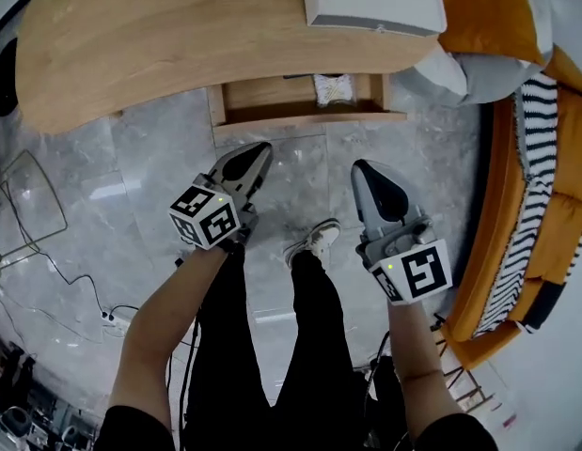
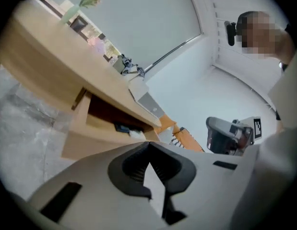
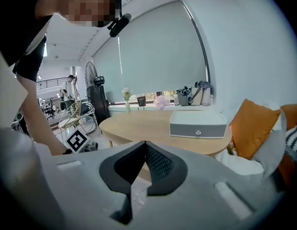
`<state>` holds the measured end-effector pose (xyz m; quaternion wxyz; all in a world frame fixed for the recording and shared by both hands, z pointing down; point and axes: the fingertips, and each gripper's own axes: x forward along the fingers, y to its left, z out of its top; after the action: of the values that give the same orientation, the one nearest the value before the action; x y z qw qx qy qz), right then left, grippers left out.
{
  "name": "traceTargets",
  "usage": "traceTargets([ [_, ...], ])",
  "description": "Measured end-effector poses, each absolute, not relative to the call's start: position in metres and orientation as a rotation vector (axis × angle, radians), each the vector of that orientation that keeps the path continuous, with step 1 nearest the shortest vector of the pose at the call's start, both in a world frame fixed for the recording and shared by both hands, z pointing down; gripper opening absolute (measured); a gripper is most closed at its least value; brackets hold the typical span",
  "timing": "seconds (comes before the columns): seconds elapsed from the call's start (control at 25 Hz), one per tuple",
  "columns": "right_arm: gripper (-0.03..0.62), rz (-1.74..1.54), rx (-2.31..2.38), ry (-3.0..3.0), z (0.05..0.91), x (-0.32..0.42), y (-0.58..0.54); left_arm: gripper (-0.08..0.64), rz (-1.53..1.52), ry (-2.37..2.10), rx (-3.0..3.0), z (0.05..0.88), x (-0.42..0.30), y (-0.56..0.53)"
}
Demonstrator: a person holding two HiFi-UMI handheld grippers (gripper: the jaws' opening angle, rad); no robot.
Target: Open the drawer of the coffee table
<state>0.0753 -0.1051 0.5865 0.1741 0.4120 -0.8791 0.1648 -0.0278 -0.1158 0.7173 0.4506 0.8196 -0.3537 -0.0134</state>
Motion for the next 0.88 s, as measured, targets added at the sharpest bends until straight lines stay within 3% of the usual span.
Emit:
traceTargets([
  [0.28, 0.005, 0.555, 1.251, -2.471, 0.498, 0.071, -0.121, 0.008, 0.033, -1.029, 2.018, 0.627, -0.070, -0.134],
  [0.52, 0.005, 0.239, 1.213, -2.530, 0.405, 0.050, -0.132, 0.008, 0.040, -0.947, 2.124, 0.543, -0.055, -0.134],
  [0.88, 0.005, 0.110, 1.189, -2.569, 0.299, 0.059, -0.114, 0.008, 0.190, -1.096, 2.289, 0.437, -0.047, -0.141],
])
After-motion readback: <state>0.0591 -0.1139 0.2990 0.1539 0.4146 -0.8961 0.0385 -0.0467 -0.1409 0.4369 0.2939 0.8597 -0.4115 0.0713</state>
